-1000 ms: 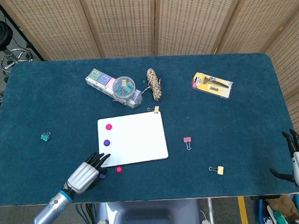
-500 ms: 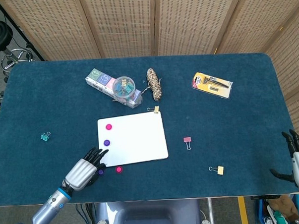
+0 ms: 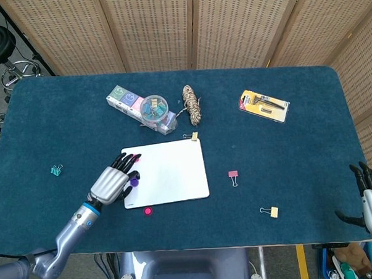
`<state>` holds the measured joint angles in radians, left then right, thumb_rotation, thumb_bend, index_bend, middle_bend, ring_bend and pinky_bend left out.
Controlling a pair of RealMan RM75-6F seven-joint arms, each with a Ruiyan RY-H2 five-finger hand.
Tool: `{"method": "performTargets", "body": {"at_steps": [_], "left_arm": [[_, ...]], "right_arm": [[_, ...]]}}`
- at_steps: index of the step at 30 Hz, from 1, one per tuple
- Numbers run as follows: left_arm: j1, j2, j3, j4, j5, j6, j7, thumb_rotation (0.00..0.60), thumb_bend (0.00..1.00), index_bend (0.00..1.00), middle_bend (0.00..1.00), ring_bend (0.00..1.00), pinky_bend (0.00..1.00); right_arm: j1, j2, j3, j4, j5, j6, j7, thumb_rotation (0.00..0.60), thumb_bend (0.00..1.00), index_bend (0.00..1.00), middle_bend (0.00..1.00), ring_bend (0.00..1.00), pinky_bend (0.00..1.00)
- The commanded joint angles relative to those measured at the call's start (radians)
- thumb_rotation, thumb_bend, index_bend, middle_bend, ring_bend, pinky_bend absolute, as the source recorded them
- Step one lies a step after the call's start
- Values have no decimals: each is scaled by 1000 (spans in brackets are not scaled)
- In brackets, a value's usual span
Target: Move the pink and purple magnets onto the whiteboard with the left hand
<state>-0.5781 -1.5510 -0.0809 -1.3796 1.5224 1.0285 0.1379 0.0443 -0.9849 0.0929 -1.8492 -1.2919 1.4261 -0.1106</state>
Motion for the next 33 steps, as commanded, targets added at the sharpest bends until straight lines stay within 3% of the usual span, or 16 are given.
{"method": "performTargets", "body": {"at_steps": [1,13,33], "left_arm": [[-38,-47,-27,57,-29,-31,-22,600,431,686,0,0,0],[-70,-133,-31,159,-82,-64,-28,600,431,683,0,0,0],[-90,-181,-24,181,-129,-79,13,600,421,662,0,0,0]], "right_arm": [[0,1,1,1,2,0,2,600,0,0,0,0,0],[1,8,5,2,8,-5,18,600,0,0,0,0,0],[1,13,7,4,13,-8,30,600,0,0,0,0,0]]}}
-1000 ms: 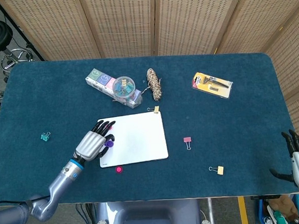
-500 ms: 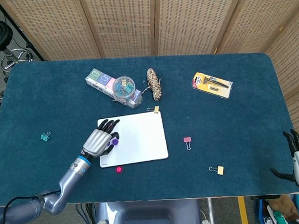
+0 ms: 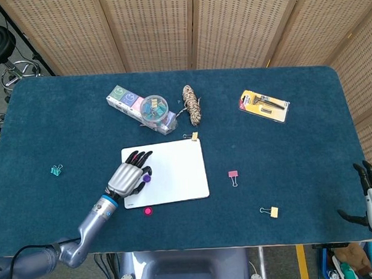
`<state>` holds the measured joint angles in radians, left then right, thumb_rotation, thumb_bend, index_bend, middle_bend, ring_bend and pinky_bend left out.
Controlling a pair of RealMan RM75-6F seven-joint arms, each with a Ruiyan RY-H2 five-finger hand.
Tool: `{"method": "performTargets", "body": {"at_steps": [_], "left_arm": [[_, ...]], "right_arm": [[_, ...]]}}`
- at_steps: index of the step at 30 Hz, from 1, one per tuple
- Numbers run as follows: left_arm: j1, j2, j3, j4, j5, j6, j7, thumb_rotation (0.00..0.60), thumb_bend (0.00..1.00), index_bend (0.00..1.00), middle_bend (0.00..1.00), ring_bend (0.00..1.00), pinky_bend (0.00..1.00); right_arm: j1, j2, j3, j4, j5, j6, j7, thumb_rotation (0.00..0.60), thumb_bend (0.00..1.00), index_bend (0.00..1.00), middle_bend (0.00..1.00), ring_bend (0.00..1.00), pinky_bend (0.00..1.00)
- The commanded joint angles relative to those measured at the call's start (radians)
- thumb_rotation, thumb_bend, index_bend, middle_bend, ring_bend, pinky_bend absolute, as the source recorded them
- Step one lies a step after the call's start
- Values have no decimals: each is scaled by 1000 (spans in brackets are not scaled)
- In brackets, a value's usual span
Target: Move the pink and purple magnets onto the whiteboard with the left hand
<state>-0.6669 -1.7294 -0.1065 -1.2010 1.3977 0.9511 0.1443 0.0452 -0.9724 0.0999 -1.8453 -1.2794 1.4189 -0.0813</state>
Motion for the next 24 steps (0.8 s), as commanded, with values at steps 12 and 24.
{"method": "performTargets", "body": {"at_steps": [12,24], "left_arm": [[6,20,14,-17,-4,7,-21,600,380,393,0,0,0],[14,112,102,-117,125,45,-105,600,377,357,0,0,0]], "right_arm": [[1,-1,0,1,1,-2,-2,600,0,0,0,0,0],[1,-3,-2,-1,0,0,-9,600,0,0,0,0,0]]}}
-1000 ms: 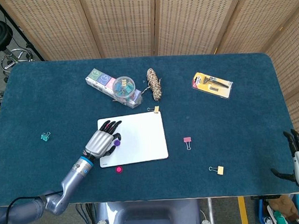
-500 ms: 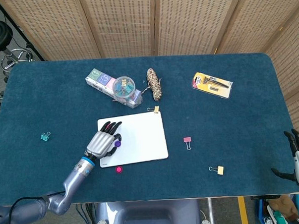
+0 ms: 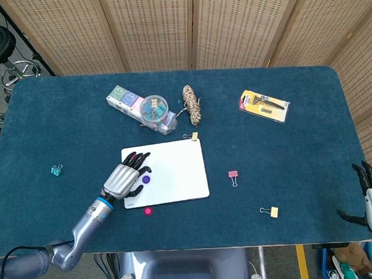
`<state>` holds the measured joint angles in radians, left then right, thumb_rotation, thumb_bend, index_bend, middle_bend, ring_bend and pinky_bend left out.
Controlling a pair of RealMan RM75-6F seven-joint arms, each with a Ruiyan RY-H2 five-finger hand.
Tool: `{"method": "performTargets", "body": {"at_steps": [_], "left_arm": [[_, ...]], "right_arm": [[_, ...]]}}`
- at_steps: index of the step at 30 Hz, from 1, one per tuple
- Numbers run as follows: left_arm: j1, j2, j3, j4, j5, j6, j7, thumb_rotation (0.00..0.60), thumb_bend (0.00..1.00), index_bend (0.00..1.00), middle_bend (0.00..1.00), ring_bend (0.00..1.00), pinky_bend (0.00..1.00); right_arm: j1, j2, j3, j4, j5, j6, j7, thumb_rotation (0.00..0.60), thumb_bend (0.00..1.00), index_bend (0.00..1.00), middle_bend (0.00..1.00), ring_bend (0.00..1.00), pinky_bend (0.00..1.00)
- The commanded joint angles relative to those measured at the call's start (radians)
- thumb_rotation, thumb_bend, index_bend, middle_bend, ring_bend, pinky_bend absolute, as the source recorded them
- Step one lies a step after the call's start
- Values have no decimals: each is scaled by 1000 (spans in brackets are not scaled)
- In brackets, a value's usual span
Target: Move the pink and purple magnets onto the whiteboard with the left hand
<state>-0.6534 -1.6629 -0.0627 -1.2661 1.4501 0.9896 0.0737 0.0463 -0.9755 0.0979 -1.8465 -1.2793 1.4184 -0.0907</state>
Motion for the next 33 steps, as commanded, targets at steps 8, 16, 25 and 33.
{"method": "performTargets", "body": {"at_steps": [8,16,25,33], "left_arm": [[18,106,149,-123,176,39,-37,600,377,354,0,0,0],[36,117,192,-136,233,71,-6,600,376,353,0,0,0],[39,87,192,-93,257,79,37,600,376,353,0,0,0],[28,64,189,-60,273,72,70,600,376,353,0,0,0]], "right_arm": [[-1,2,-1,-2,-3,2,3,600,0,0,0,0,0],[-2,4,0,-4,-3,2,5,600,0,0,0,0,0],[-2,5,0,-4,-2,1,7,600,0,0,0,0,0],[0,3,0,-2,1,-2,4,600,0,0,0,0,0]]}}
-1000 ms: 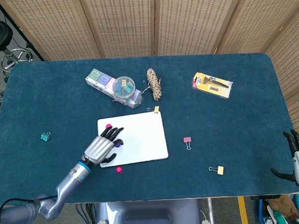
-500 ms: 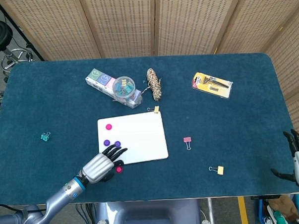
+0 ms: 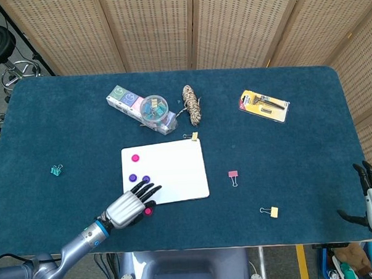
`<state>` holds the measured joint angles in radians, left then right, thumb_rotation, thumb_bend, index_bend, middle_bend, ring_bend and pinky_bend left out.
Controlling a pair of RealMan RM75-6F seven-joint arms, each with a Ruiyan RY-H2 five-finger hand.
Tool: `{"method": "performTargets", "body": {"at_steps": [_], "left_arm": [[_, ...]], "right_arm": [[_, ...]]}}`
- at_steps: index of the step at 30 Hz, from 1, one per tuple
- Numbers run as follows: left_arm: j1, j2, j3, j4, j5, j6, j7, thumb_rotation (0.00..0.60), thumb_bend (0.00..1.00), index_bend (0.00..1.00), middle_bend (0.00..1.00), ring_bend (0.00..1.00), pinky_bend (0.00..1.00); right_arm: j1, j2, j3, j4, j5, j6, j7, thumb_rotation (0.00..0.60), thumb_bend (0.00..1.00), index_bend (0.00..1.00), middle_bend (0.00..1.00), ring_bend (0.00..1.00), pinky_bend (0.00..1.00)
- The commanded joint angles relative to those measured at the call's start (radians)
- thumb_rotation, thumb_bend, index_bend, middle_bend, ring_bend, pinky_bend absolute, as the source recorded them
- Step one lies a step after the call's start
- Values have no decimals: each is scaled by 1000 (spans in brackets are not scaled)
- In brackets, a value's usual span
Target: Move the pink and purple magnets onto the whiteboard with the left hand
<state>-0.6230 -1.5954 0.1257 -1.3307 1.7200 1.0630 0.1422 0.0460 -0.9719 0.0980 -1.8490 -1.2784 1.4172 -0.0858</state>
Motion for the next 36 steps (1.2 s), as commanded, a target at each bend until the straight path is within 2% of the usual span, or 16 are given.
{"method": "performTargets", "body": {"at_steps": [1,22,28,36], "left_arm": [[-2,-5,2,7,7,-1,4,600,377,353,0,0,0],[2,-34,5,37,6,-7,34,600,375,360,0,0,0],[7,-39,5,42,-1,-10,47,600,376,569,0,0,0],[10,-45,4,48,-2,-5,44,600,377,645,0,0,0]], "right_arm": [[0,-1,0,1,1,0,-2,600,0,0,0,0,0],[1,-1,0,2,2,-2,1,600,0,0,0,0,0],[0,1,0,2,1,-2,5,600,0,0,0,0,0],[0,0,0,1,2,-2,4,600,0,0,0,0,0]]}}
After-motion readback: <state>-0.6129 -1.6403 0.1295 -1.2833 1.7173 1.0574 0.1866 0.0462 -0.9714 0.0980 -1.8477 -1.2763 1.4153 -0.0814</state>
